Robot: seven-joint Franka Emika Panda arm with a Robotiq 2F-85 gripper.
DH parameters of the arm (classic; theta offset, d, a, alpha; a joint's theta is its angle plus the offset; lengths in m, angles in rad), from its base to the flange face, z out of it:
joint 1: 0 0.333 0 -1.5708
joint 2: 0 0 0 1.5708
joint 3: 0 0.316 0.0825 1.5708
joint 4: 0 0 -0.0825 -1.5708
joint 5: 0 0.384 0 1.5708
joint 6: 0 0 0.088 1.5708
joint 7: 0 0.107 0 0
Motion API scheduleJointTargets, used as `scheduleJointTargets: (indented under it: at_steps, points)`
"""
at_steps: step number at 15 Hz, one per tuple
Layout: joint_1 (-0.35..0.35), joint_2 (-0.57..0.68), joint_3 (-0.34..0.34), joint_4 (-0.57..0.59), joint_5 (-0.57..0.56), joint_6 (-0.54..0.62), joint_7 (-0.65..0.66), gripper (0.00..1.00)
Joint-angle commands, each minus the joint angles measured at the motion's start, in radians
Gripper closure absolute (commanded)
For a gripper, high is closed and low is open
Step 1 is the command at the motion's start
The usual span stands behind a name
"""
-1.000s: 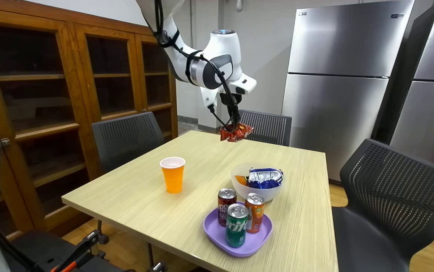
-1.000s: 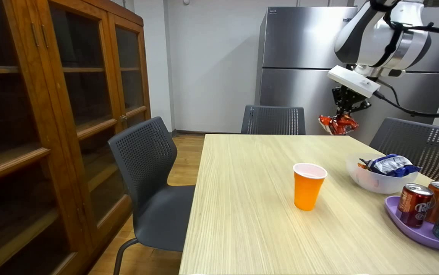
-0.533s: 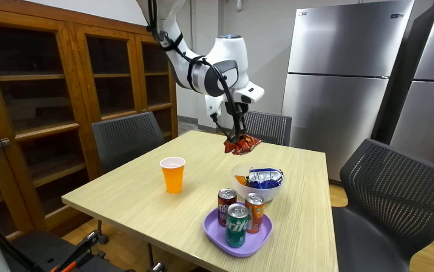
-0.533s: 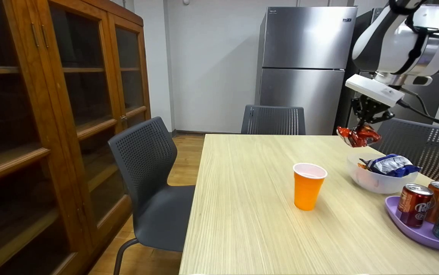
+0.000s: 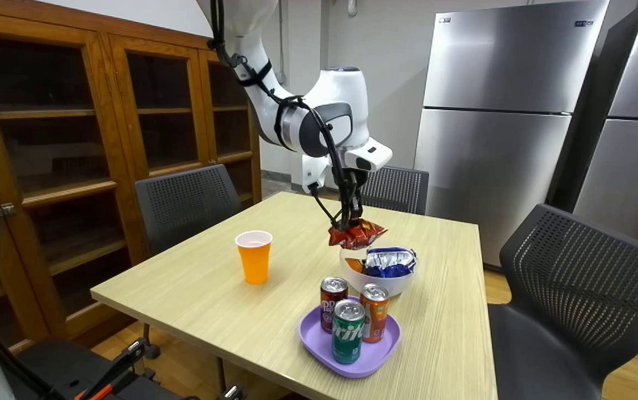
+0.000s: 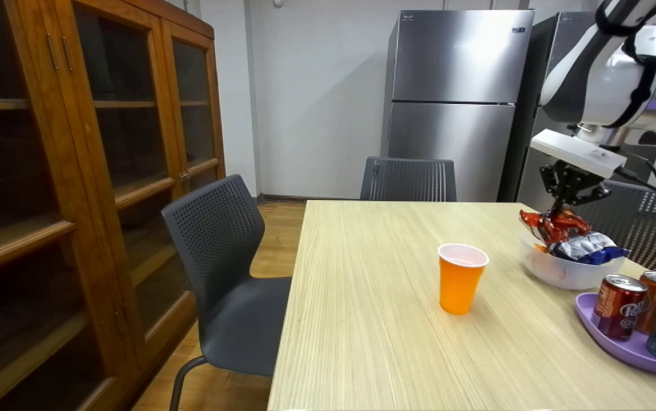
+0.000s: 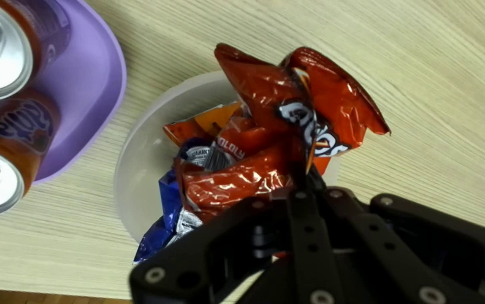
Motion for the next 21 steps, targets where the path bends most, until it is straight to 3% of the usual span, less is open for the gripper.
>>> scheduleJointTargets:
  at_steps: [1,10,21]
  points:
    - [-0.008,-0.023,0.004,-0.014,0.011,-0.012,0.003,1.00]
    - [-0.028,0.038,-0.005,0.055,0.020,-0.034,0.012,1.00]
    - [-0.044,0.201,-0.003,0.237,0.029,-0.120,0.037,1.00]
